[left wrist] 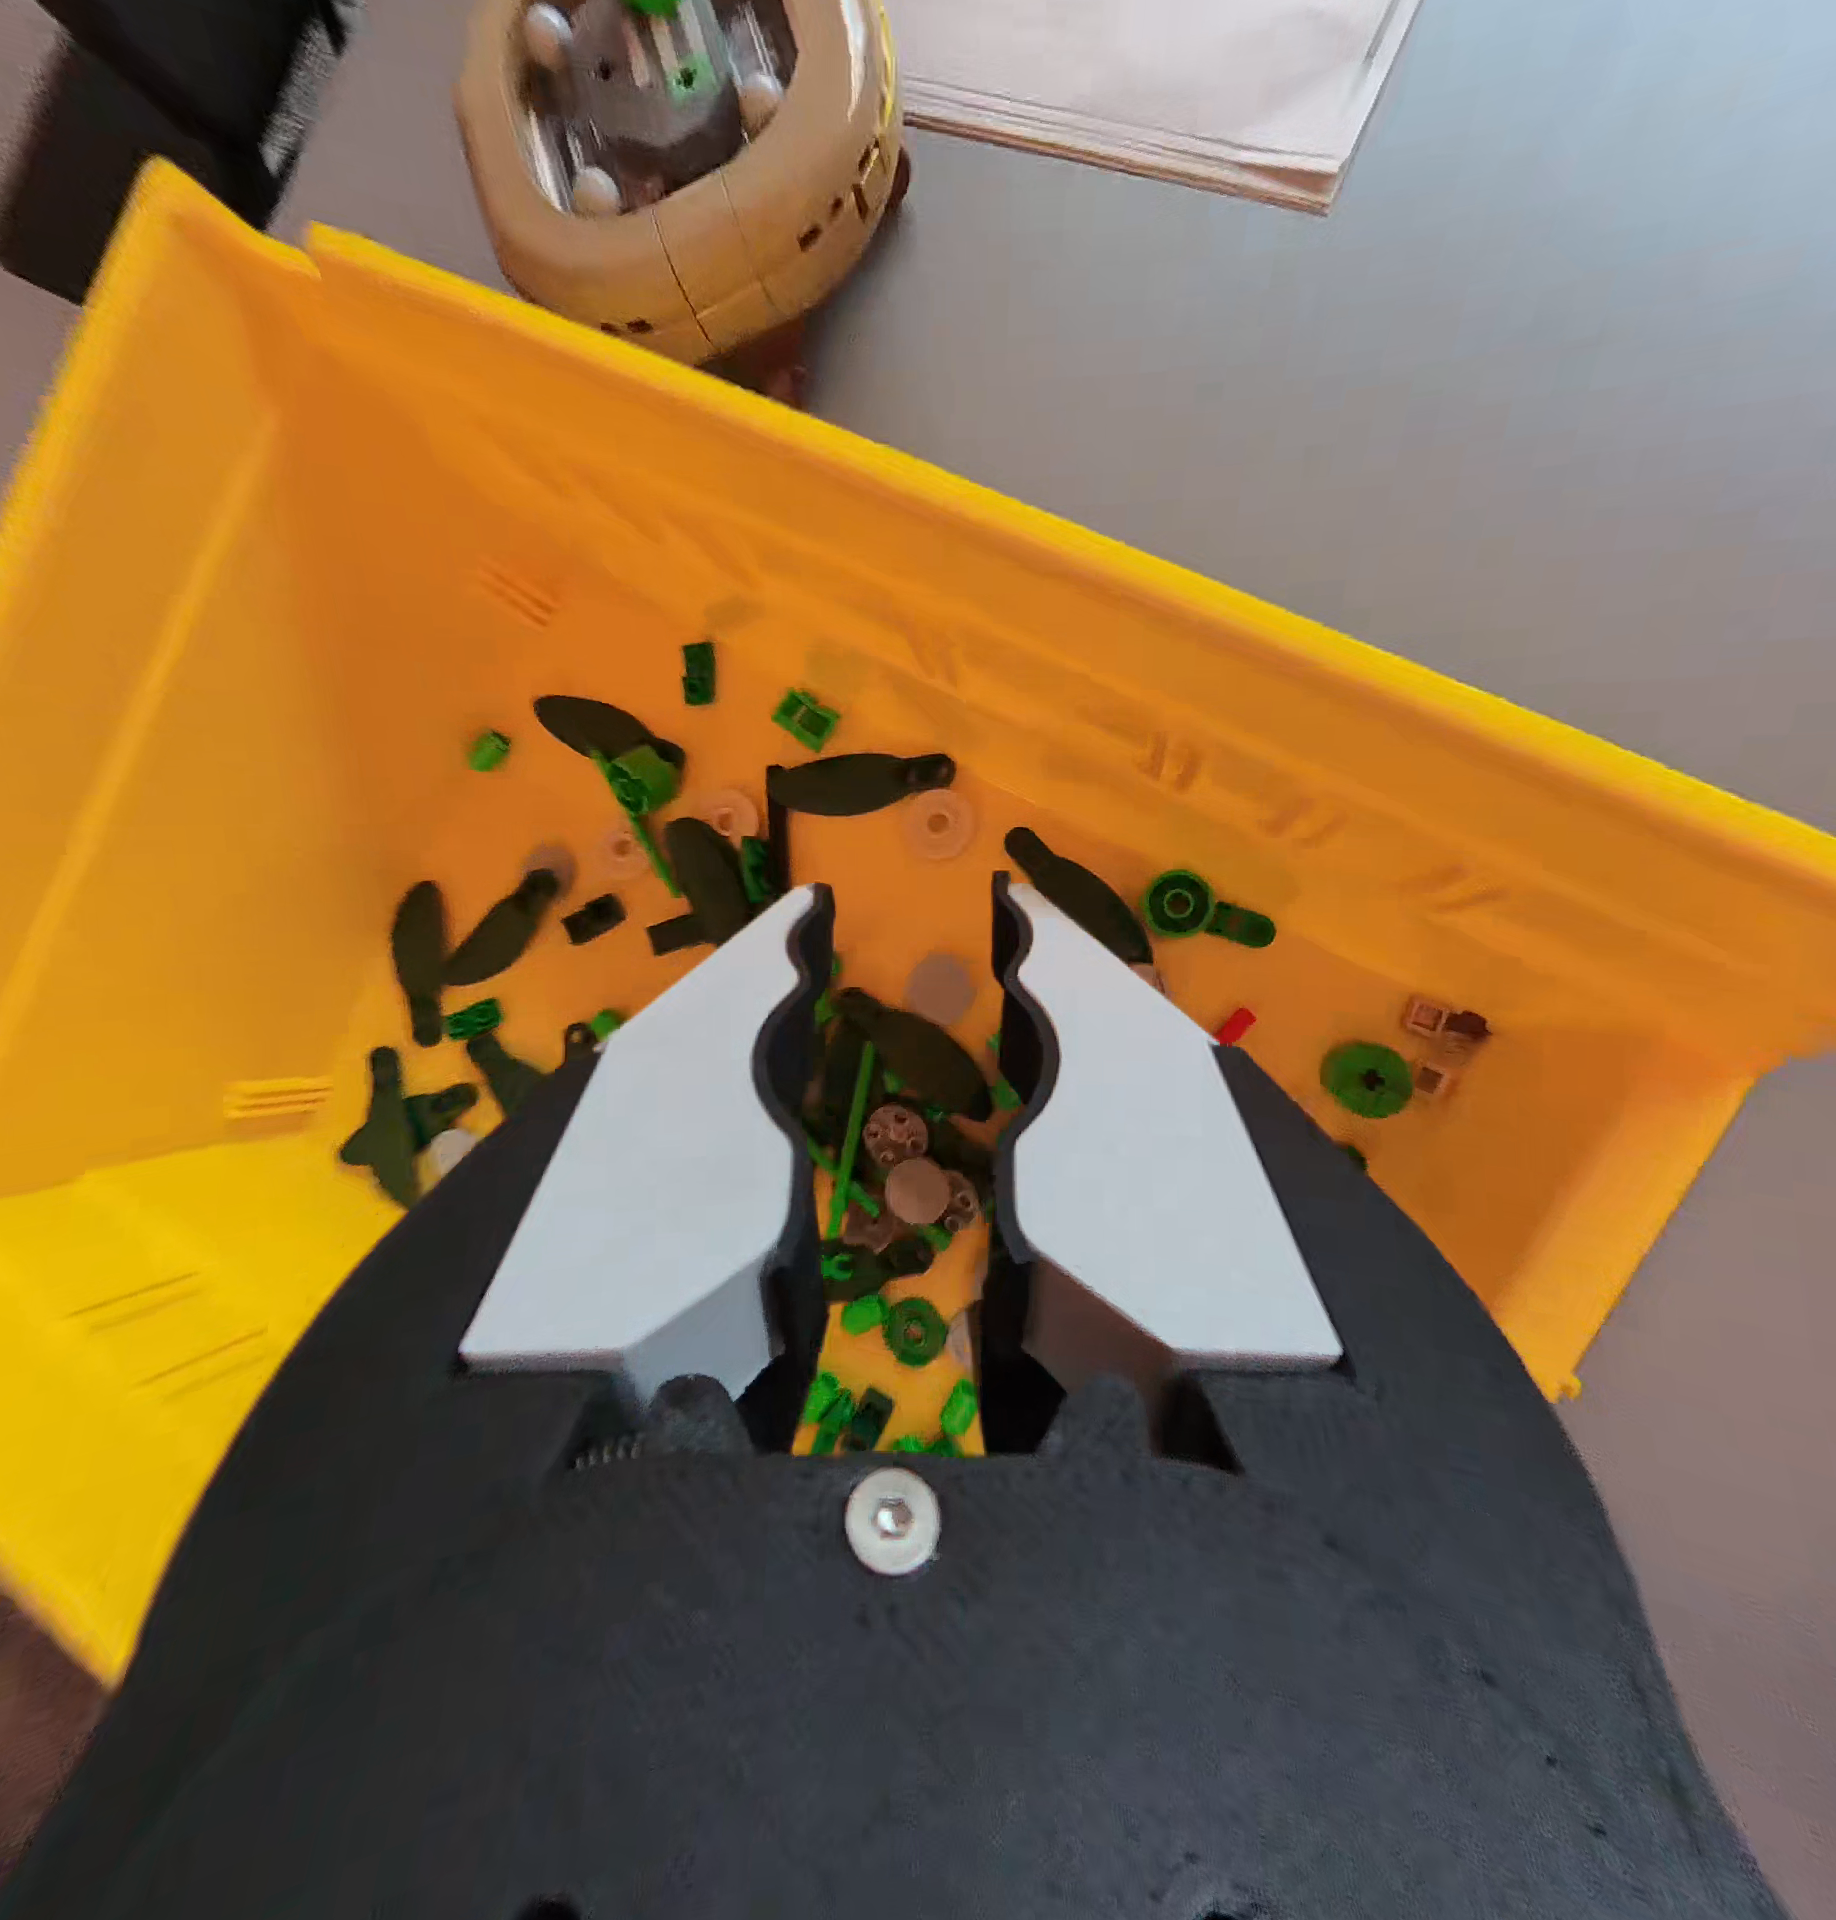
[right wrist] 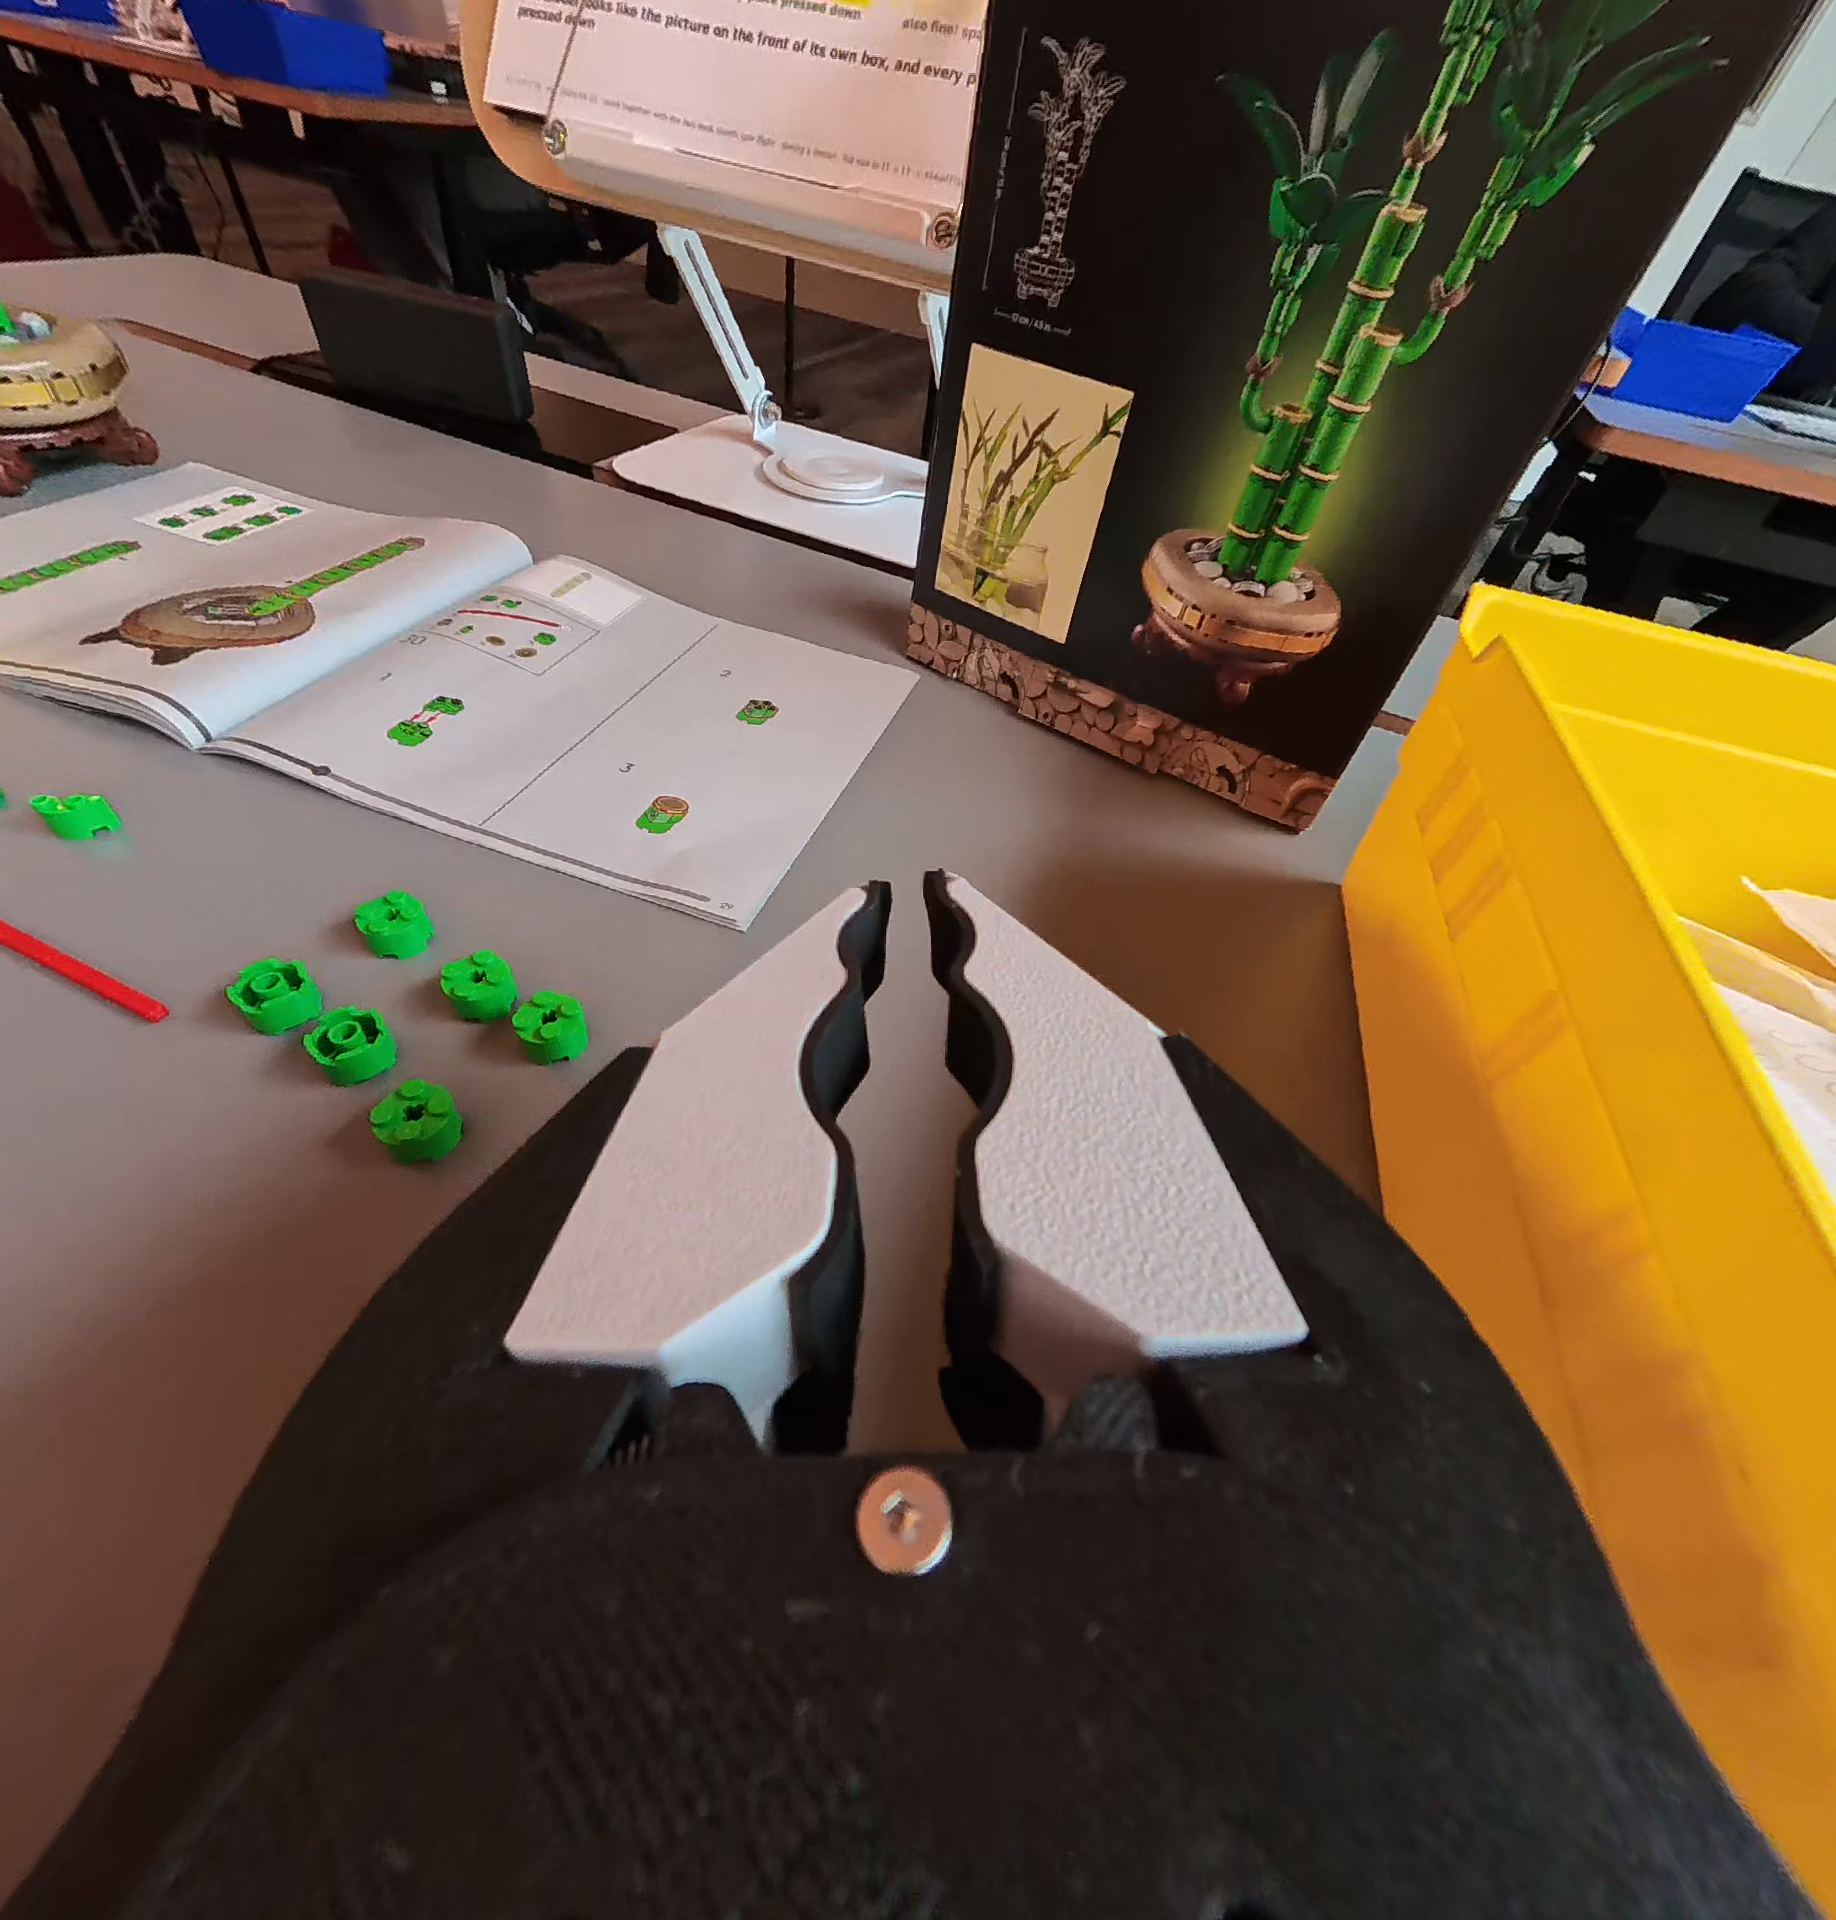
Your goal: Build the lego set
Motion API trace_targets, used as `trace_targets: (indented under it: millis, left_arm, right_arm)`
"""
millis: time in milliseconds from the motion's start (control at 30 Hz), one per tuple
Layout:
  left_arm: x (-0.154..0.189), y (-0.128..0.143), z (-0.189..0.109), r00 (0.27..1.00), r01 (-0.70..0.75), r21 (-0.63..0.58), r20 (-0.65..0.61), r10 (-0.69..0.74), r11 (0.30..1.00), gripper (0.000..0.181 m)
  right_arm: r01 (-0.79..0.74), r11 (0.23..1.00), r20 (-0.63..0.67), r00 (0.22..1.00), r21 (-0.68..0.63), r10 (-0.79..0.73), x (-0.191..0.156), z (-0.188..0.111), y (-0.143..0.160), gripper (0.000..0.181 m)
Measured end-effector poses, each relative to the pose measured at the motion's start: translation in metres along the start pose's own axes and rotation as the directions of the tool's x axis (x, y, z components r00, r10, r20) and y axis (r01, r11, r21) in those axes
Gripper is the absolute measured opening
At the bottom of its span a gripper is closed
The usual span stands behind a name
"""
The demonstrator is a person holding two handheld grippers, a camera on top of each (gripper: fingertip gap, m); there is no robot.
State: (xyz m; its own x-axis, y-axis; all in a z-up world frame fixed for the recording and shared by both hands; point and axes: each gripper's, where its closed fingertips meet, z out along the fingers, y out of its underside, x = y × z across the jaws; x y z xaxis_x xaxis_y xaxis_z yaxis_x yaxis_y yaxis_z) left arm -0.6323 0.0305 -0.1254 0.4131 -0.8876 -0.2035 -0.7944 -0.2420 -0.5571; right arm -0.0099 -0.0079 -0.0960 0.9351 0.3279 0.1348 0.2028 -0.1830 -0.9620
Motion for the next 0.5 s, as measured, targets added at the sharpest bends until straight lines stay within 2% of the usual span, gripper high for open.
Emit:
trace_targets:
  millis: [100, 267, 500]
  left_arm:
    - [0.0, 0.001, 0.014, 0.998, 0.034, 0.012, -0.052, -0.034, 0.999, 0.029]
    - [0.006, 0.006, 0.029, 0.995, -0.022, -0.017, -0.099, 0.021, 1.0, 0.027]
    - [0.002, 0.009, 0.041, 0.992, -0.031, -0.024, -0.125, 0.028, 0.999, 0.026]
  right_arm:
    - [-0.009, 1.0, -0.005, 1.0, -0.008, 0.008, 0.001, 0.001, 0.002, 0.007]
    - [-0.017, 1.0, -0.004, 1.0, -0.02, 0.017, 0.002, 0.002, 0.005, 0.007]
    - [-0.026, 0.999, 0.012, 1.0, -0.022, 0.027, 0.0, 0.001, 0.006, 0.008]
